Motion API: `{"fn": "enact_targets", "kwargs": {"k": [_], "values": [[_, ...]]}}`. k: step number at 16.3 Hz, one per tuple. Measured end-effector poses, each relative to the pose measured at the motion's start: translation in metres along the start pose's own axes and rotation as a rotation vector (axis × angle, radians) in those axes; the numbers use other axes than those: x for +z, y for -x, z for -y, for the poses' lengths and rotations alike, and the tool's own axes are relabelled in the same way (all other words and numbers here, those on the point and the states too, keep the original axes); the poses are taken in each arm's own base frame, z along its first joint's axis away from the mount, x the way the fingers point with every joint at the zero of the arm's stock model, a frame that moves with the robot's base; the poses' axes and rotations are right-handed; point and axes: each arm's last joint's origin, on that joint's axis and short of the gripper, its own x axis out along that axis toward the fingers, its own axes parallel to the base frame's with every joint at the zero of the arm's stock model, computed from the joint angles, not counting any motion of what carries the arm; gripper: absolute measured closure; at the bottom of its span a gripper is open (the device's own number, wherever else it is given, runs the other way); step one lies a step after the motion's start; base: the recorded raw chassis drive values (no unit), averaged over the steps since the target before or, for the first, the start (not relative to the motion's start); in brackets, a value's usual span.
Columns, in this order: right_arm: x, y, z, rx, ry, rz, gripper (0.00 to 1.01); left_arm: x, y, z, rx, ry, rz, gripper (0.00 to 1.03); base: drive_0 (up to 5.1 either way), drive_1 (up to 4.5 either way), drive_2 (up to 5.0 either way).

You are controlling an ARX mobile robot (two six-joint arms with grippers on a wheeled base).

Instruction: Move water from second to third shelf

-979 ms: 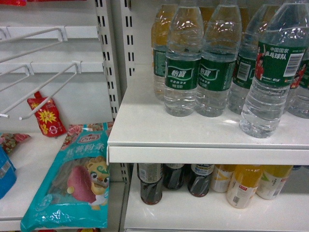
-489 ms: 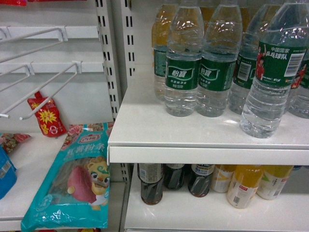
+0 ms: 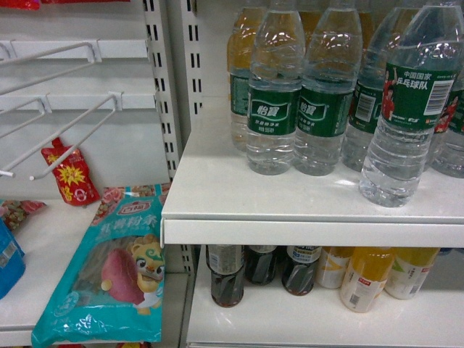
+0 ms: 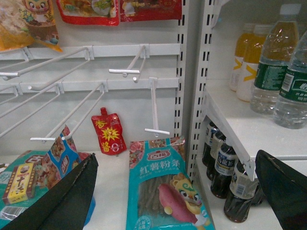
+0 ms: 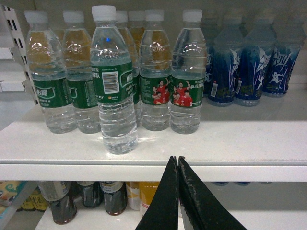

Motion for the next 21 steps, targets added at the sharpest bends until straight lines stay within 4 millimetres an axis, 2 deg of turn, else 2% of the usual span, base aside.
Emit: {"fn": "enact_targets", "kwargs": {"k": [1,8,21], "values": [[0.0000,0.0000,0.0000,0.000,0.001,0.000,0.96,0.0000,0.0000,0.0000,0.000,0.000,0.000,0.05,0.0,0.00,0.0],[0.0000,0.0000,0.0000,0.000,0.001,0.000,0.04,0.0000,0.0000,0.0000,0.000,0.000,0.000,0.05,0.0,0.00,0.0],[0.0001,0.0000,0.0000,0.000,0.000,0.002,0.03,0.0001,0.0000,0.0000,-0.001,0.000,0.001,0.05,0.0,0.00,0.0]]}}
